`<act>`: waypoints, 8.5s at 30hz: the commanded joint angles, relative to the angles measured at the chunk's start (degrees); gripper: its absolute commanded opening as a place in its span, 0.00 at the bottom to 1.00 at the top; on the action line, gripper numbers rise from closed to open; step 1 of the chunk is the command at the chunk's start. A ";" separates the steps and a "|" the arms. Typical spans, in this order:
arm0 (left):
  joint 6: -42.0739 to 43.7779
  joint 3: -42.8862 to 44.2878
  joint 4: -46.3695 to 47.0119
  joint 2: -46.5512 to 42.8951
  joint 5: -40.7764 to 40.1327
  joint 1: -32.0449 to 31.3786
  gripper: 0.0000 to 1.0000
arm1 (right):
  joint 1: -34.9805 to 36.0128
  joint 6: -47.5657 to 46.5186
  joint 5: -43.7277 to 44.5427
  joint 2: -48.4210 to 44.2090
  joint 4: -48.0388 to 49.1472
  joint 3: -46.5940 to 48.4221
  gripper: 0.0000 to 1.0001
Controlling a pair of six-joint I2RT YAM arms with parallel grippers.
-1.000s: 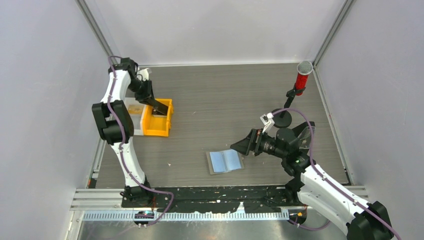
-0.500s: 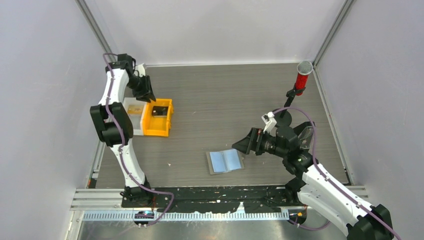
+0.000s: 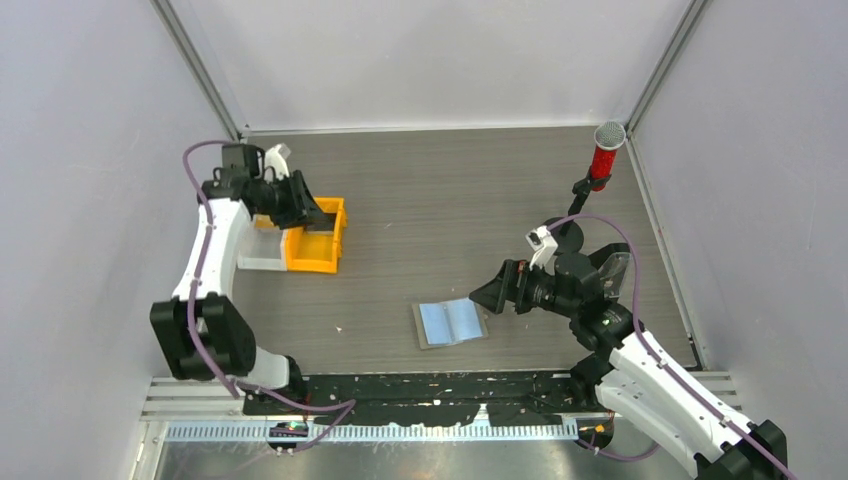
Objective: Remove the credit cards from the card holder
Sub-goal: Place the credit card in the storage box, then remove the credit card from the card holder.
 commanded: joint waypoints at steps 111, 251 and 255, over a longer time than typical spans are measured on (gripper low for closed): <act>-31.59 -52.36 60.92 -6.88 -16.91 -59.95 0.17 | 9.49 10.33 -0.59 27.51 30.15 -7.82 0.62; -37.01 -55.42 60.67 -13.37 -23.41 -60.27 0.15 | 16.87 1.58 12.52 23.69 16.11 -1.56 0.50; -37.02 -55.43 59.93 -14.62 -23.31 -60.27 0.15 | 16.87 1.98 12.12 23.78 16.72 -1.65 0.43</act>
